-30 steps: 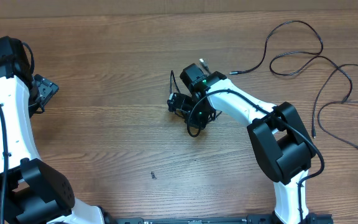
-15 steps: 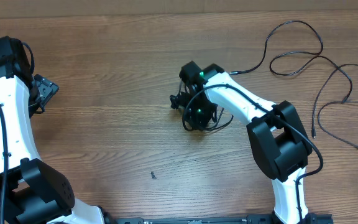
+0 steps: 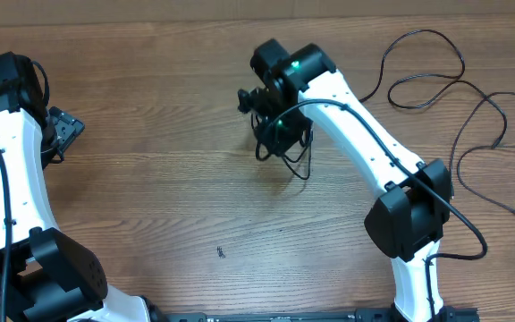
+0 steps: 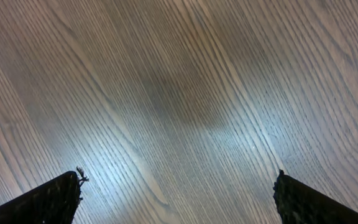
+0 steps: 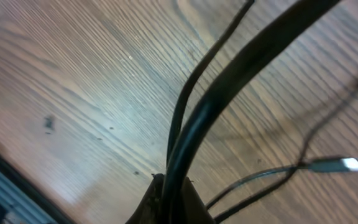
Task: Untangle cables
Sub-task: 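Lift the grasped black cable upward with the right gripper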
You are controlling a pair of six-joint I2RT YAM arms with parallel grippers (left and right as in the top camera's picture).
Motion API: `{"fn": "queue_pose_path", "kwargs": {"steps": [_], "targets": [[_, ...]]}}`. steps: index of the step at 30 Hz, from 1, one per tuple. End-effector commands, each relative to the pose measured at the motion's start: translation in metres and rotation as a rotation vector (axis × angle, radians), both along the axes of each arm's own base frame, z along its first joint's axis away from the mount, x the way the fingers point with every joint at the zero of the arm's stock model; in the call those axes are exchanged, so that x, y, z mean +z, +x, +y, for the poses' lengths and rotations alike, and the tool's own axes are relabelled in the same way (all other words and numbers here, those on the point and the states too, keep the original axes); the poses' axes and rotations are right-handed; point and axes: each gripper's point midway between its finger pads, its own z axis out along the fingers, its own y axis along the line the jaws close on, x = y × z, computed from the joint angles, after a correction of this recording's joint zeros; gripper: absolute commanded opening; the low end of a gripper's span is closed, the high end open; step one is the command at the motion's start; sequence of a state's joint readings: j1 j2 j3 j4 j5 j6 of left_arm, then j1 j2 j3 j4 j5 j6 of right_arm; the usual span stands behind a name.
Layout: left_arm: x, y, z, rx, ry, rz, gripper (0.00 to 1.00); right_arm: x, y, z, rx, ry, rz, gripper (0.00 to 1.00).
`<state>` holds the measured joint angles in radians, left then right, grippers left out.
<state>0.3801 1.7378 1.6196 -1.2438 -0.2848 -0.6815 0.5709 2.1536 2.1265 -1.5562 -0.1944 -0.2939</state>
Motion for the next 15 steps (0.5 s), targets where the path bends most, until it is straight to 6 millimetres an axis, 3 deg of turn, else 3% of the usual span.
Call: {"fn": "queue_pose_path", "kwargs": {"steps": [1,7,15], "targets": [[0.003,0.003,0.003,0.018,0.012,-0.011,0.99,0.026,0.007,0.004,-0.160,0.024,-0.014,0.04],[0.003,0.003,0.003,0.018,0.011,-0.011,1.00,0.056,0.008,0.005,-0.359,0.051,-0.010,0.04],[0.003,0.003,0.003,0.018,0.012,-0.012,1.00,0.093,0.028,-0.004,-0.646,0.138,-0.033,0.04]]}}
